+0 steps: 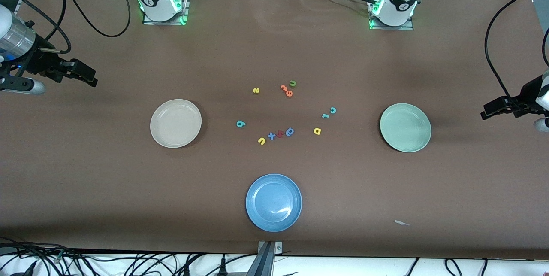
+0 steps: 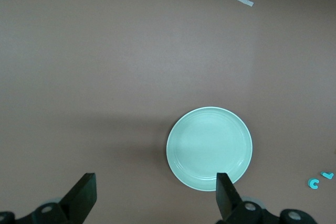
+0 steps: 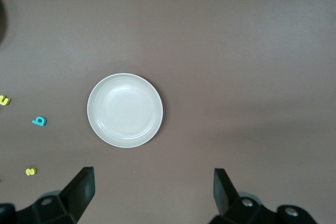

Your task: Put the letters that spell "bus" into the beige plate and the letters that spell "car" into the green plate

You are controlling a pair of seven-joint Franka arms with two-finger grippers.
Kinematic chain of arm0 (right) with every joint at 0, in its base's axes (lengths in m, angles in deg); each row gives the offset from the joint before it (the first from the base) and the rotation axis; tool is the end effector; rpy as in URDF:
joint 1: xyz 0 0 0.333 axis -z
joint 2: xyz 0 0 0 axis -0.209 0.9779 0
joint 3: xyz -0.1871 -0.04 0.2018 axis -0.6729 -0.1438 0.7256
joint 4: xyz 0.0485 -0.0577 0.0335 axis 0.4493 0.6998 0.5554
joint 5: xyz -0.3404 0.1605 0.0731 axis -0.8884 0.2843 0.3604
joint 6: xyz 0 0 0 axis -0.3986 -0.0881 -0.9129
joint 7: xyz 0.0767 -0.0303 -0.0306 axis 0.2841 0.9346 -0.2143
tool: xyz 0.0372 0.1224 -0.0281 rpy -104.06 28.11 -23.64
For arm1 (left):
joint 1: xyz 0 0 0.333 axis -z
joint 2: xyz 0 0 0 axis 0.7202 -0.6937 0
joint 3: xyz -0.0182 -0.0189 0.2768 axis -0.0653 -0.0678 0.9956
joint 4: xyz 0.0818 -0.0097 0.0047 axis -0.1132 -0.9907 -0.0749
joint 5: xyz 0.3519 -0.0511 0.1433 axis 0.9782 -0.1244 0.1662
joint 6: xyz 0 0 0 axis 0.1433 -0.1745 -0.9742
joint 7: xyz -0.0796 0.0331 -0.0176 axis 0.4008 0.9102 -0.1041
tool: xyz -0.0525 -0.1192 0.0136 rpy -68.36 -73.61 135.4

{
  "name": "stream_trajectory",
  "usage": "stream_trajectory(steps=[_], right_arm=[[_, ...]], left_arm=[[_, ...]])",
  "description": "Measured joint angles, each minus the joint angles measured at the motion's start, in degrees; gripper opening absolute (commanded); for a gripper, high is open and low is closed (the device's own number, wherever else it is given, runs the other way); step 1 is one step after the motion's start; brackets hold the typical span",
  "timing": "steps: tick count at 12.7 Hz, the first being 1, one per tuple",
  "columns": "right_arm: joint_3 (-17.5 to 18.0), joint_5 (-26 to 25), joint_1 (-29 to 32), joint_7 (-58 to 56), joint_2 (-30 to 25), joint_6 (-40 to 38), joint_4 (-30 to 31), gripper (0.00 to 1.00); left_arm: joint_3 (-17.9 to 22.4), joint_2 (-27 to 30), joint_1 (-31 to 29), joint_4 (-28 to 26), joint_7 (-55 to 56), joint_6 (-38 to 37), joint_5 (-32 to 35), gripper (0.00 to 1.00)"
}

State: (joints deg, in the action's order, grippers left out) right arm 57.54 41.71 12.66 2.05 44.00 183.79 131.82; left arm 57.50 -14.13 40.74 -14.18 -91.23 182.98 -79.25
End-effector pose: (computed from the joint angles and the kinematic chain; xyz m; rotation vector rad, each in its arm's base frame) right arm 0.5544 0.0303 0.5140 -3.1331 0.1898 -0.0047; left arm 0.5893 0.0988 0.4393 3.1116 0.1604 0.0486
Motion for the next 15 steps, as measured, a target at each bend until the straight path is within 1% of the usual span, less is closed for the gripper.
stream_trajectory(steps=[5, 10, 13, 15], right_arm=[[0.0, 0.0, 0.0, 0.0, 0.0, 0.0, 0.0, 1.0], [0.0, 0.0, -0.01, 0.0, 0.0, -0.01, 0.0, 1.0], [0.16, 0.02, -0.13, 0.0, 0.04, -0.66, 0.0, 1.0], [1.38, 0.04, -1.22, 0.0, 0.33, -2.78, 0.02, 1.0]], left_arm=[[-0.28, -0.74, 0.22, -0.2, 0.0, -0.22, 0.0, 1.0], [-1.14, -3.61, 1.08, -0.35, 0.78, -0.23, -0.25, 1.0], [-4.64, -5.65, 2.75, -0.38, 6.27, -0.18, -3.57, 1.0], [-7.8, -7.1, 3.09, -0.42, 10.2, -0.15, -4.72, 1.0]])
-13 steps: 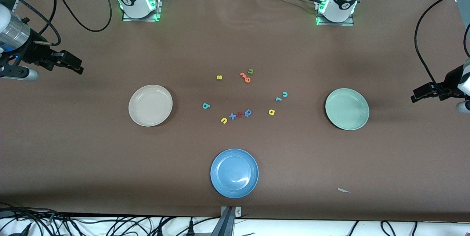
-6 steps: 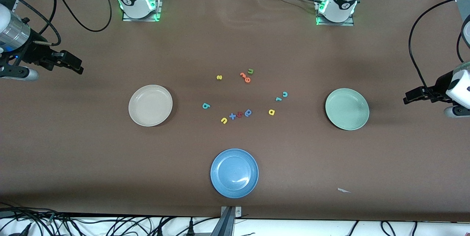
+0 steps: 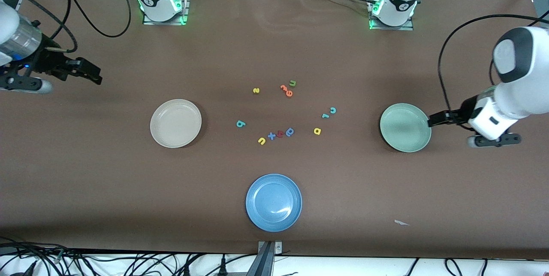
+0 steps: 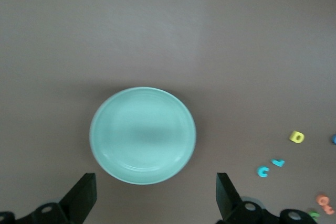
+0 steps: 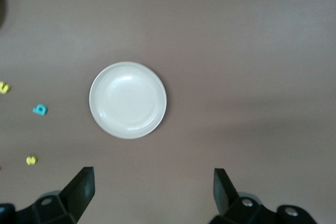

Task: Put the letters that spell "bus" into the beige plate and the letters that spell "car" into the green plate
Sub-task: 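Reach the right gripper to teal b while the left gripper reaches teal c, then grasp teal b with the right gripper while the left gripper grasps teal c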

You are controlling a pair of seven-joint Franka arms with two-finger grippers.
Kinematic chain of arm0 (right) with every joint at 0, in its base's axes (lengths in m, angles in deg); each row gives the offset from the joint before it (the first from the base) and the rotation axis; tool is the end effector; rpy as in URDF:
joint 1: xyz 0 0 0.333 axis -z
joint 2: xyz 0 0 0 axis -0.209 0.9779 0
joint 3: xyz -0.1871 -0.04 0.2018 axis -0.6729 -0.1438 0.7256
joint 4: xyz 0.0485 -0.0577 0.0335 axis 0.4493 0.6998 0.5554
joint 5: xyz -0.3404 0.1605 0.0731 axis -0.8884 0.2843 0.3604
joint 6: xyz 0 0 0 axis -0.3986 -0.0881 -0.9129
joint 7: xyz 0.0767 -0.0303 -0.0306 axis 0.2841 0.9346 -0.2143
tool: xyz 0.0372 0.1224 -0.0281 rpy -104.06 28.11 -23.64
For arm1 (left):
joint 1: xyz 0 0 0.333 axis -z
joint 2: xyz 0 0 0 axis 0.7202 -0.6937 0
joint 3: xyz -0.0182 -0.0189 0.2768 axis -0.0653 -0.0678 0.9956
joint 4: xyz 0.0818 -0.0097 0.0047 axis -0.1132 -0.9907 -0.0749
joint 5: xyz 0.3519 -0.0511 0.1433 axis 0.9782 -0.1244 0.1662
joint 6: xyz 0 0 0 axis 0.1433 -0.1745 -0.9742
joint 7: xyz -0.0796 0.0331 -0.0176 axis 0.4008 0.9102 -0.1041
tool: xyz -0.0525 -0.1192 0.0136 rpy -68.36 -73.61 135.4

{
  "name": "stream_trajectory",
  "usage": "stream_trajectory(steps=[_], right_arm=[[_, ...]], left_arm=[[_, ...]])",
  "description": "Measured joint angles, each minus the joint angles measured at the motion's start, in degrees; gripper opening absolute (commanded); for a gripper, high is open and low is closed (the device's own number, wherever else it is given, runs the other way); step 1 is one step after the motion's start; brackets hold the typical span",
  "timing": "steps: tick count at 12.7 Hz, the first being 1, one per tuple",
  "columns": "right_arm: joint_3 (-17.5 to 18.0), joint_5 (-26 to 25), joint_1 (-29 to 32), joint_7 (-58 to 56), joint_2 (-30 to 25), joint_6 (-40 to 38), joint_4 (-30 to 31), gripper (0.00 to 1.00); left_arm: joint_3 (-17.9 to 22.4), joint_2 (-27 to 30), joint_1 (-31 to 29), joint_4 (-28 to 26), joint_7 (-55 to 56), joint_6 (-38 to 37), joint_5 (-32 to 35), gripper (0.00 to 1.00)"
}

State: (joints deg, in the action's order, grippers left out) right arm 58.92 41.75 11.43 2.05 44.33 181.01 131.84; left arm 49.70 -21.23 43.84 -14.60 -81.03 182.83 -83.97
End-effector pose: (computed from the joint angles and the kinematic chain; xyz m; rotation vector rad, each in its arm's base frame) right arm 0.5470 0.0550 0.5066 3.1351 -0.1183 -0.0806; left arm 0.6042 -0.0190 0.3619 3.0042 0.1889 -0.1712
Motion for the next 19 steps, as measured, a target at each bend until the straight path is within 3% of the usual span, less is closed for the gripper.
stream_trajectory(steps=[4, 9, 13, 17, 19], right_arm=[[1.03, 0.02, -8.04, 5.75, 3.82, -0.96, 0.59, 1.0], [1.35, 0.03, -17.44, 17.21, 11.97, 12.74, 5.53, 1.0], [4.39, 0.0, -18.87, 16.4, 18.02, 21.28, 7.18, 1.0], [5.89, -0.02, -19.64, 4.59, 23.54, 28.52, 7.3, 1.0], [7.07, -0.04, -19.98, 0.0, 26.21, 33.39, 7.31, 0.99]], left_arm=[[-6.49, -3.9, 0.71, -0.07, 8.92, 0.88, -0.02, 1.0], [-7.65, -6.03, 5.97, -2.12, 15.9, 3.21, -0.02, 0.97], [-10.5, -6.39, 8.32, -11.48, 20.33, 16.95, -0.02, 0.89], [-12.6, -7.38, 9.11, -19.22, 22.76, 29.65, -0.02, 0.86], [-12.86, -9.68, 10.45, -20.55, 24.36, 33.59, -0.02, 0.86]])
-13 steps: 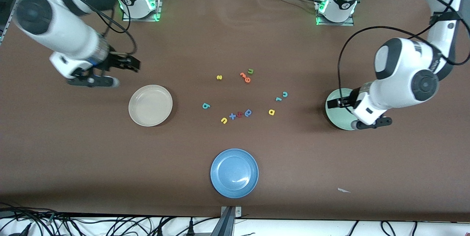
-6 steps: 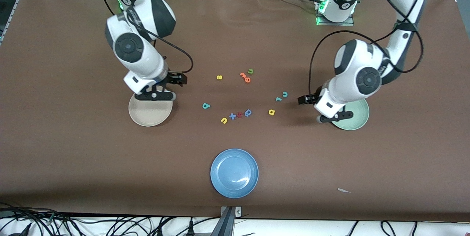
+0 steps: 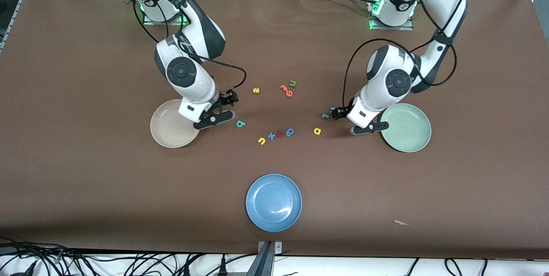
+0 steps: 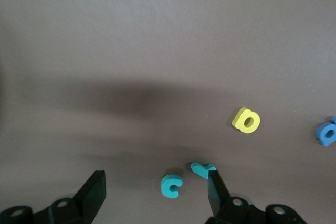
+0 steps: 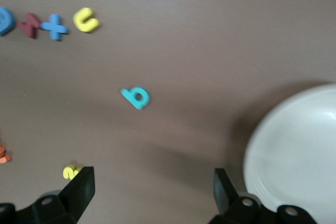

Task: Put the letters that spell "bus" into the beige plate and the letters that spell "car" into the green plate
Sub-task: 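Grasp teal b with the right gripper while the left gripper grasps teal c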

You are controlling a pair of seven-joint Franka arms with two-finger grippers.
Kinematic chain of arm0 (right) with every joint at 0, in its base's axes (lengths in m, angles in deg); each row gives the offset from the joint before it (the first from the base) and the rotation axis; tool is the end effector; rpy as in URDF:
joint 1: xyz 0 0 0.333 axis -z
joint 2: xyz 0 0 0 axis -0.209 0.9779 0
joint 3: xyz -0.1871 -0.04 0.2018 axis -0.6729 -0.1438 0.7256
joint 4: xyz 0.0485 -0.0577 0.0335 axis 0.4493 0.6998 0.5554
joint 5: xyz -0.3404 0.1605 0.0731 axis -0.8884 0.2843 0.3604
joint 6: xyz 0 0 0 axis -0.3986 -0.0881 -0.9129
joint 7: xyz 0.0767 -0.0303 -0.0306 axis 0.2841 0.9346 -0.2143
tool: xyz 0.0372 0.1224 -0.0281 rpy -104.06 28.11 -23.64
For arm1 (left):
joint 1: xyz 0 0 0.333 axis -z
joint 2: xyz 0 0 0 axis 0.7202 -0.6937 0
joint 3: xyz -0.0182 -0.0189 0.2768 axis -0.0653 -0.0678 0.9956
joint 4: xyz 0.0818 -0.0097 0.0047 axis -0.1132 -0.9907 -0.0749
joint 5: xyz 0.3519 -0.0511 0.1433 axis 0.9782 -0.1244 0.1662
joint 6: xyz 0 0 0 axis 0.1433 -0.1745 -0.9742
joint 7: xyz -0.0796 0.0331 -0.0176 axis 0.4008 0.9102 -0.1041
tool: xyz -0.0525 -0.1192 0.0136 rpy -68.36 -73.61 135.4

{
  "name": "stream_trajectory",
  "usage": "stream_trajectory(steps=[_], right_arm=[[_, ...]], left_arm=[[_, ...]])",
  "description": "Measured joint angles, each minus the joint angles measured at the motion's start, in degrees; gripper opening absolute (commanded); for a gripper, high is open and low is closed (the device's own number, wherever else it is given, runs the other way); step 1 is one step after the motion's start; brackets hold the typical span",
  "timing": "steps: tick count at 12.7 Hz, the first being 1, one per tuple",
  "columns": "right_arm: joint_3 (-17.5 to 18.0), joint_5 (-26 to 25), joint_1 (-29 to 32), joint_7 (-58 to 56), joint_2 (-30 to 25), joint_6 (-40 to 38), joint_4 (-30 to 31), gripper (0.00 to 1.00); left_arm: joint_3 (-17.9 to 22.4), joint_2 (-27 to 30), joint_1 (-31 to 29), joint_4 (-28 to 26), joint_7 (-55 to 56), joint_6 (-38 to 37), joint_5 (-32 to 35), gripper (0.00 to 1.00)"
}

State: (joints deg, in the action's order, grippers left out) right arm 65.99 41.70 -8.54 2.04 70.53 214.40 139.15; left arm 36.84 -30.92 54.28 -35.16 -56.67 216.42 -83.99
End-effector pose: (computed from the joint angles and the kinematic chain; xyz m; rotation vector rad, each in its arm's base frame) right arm 0.5218 0.3312 0.2296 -3.0103 -0.5716 0.1165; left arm 0.5120 -0.2363 0.1670 2.9601 0.3301 -0.1814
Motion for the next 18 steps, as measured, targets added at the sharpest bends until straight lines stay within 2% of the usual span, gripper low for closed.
stream_trajectory(steps=[3, 5, 6, 8, 10, 12, 13, 15, 17, 18], right_arm=[[0.65, -3.69, -2.95, -2.4, 3.98, 8.21, 0.0, 0.86], [0.64, -7.16, -3.58, -3.62, 6.39, 10.65, -0.02, 0.64], [0.51, -8.04, -3.53, -5.14, 7.33, 11.08, -0.03, 0.55], [0.37, -9.39, -3.43, -7.69, 8.69, 12.2, -0.05, 0.54], [0.32, -13.43, -3.3, -8.13, 9.89, 13.87, -0.06, 0.54], [0.29, -14.9, -3.04, -8.44, 11.38, 15.7, -0.06, 0.49], [0.29, -15.07, -2.92, -8.65, 11.9, 16.39, -0.08, 0.44], [0.29, -15.13, -2.89, -8.77, 11.96, 16.56, -0.35, 0.24], [0.3, -15.16, -2.89, -8.8, 11.99, 16.66, -0.48, 0.16], [0.3, -15.16, -2.89, -8.81, 12.0, 16.67, -0.61, 0.16]], left_arm=[[-0.1, -2.06, 0.66, -0.48, 0.5, 0.7, 0.0, 0.82], [-0.11, -2.25, 1.1, -1.06, 0.52, 0.7, 0.0, 0.75], [-0.11, -2.27, 1.24, -1.12, 0.53, 0.7, 0.0, 0.74], [-0.1, -2.46, 1.31, -1.13, 0.53, 0.71, 0.0, 0.7], [-0.11, -2.96, 1.83, -1.13, 0.55, 0.71, 0.0, 0.69], [-0.11, -3.53, 2.66, -1.13, 0.88, 0.73, 0.0, 0.69], [-0.11, -3.74, 2.95, -1.14, 1.09, 0.79, 0.0, 0.69], [-0.11, -3.94, 3.11, -1.13, 1.22, 0.92, 0.0, 0.65], [-0.09, -4.16, 3.1, -1.13, 1.25, 0.95, 0.0, 0.6], [-0.09, -4.24, 3.1, -1.13, 1.26, 0.96, 0.0, 0.56]])
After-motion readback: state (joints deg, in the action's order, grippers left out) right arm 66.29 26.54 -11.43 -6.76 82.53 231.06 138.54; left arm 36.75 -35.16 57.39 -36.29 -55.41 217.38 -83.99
